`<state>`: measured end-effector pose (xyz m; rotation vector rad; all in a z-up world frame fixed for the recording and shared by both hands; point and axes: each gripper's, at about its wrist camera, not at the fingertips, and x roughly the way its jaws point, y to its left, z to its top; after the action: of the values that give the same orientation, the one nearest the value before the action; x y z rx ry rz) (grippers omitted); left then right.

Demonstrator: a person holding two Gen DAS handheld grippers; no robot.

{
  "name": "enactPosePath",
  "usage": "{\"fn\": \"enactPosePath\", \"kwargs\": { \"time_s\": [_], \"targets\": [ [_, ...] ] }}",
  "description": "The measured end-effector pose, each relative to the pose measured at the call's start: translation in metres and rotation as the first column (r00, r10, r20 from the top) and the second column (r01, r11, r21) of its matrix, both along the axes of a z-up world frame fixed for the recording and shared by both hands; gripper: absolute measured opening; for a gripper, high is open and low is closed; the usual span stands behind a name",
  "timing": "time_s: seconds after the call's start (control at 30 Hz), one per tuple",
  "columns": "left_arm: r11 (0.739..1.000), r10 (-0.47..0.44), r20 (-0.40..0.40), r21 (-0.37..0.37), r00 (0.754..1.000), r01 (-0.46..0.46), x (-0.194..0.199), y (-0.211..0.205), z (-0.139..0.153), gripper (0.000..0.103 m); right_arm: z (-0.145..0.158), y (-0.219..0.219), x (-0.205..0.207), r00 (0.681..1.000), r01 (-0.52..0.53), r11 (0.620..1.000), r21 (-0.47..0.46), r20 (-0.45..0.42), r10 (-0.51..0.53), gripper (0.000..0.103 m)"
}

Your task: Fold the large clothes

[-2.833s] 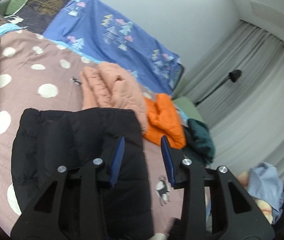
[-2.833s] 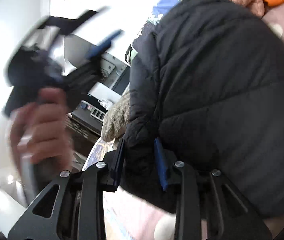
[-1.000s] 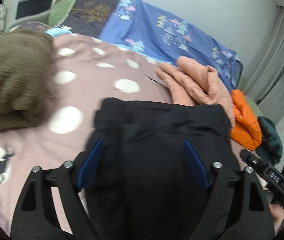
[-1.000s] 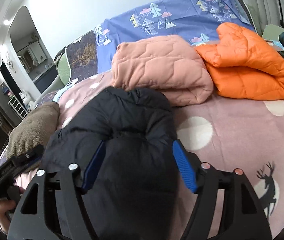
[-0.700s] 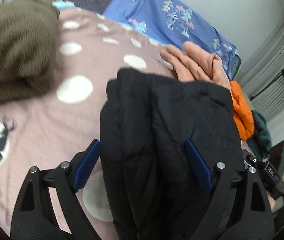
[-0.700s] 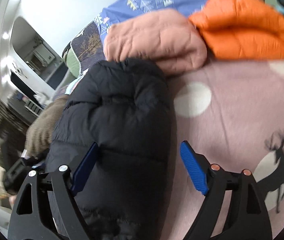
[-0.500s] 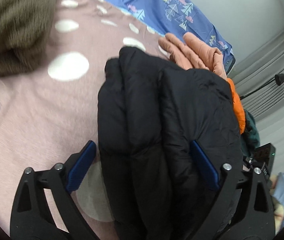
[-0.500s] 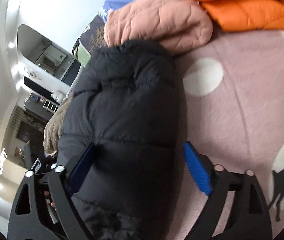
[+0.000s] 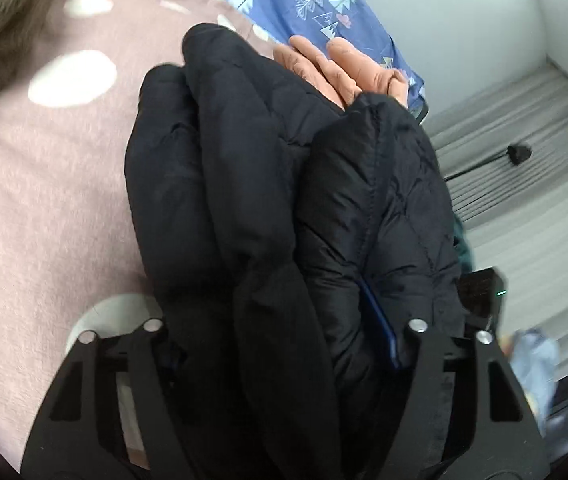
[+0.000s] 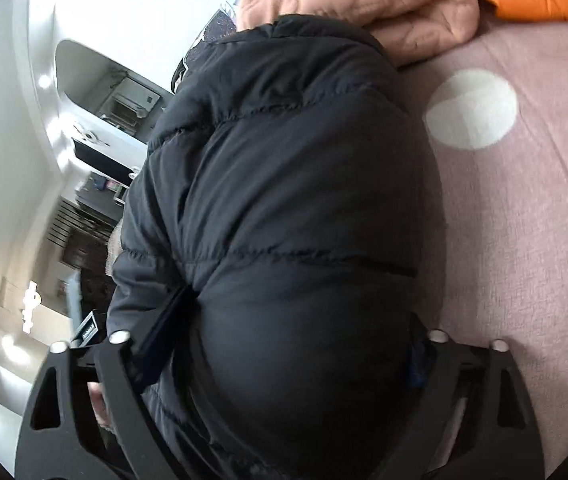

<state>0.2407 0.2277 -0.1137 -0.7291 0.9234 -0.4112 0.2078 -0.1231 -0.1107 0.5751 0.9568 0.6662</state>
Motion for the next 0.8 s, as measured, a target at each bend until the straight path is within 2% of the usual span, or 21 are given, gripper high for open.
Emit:
{"fn": "enactPosePath", "kwargs": {
  "time_s": [0.07, 0.13, 0.27, 0.47, 0.6, 0.8],
  "targets": [
    [0.999, 0.007, 0.0, -0.043, 1.0, -0.007, -0.001, 0.003, -0.002, 0.053, 0.006, -0.002, -0.005, 1.0, 0.006, 1.0, 0.002, 0.02, -0.006, 0.056],
    [0.998, 0.011, 0.012, -0.059, 1.0, -0.01, -0.004, 0.005, 0.0, 0.045, 0.015, 0.001, -0.011, 0.999, 0.009, 1.0, -0.017, 0.053, -0.008, 0.051],
    [1.0, 0.008, 0.046, -0.03, 0.999, -0.007, -0.016, 0.003, 0.014, 0.041, 0.035, 0.01, -0.027, 0.993, 0.019, 0.999, -0.043, 0.116, -0.013, 0.049],
    [0.999, 0.022, 0.115, -0.051, 0.993, -0.017, -0.038, 0.009, 0.044, 0.041, 0.065, 0.023, -0.038, 0.983, -0.011, 1.0, -0.014, 0.181, 0.013, 0.049],
    [0.998, 0.058, 0.172, -0.047, 0.983, -0.05, -0.048, 0.02, 0.069, 0.041, 0.079, 0.037, -0.024, 0.979, -0.045, 0.999, 0.002, 0.201, 0.044, 0.049],
    [0.989, 0.146, 0.241, -0.041, 0.959, -0.14, -0.038, 0.046, 0.105, 0.041, 0.103, 0.07, 0.026, 0.971, -0.106, 0.993, 0.042, 0.217, 0.095, 0.049]
  ]
}}
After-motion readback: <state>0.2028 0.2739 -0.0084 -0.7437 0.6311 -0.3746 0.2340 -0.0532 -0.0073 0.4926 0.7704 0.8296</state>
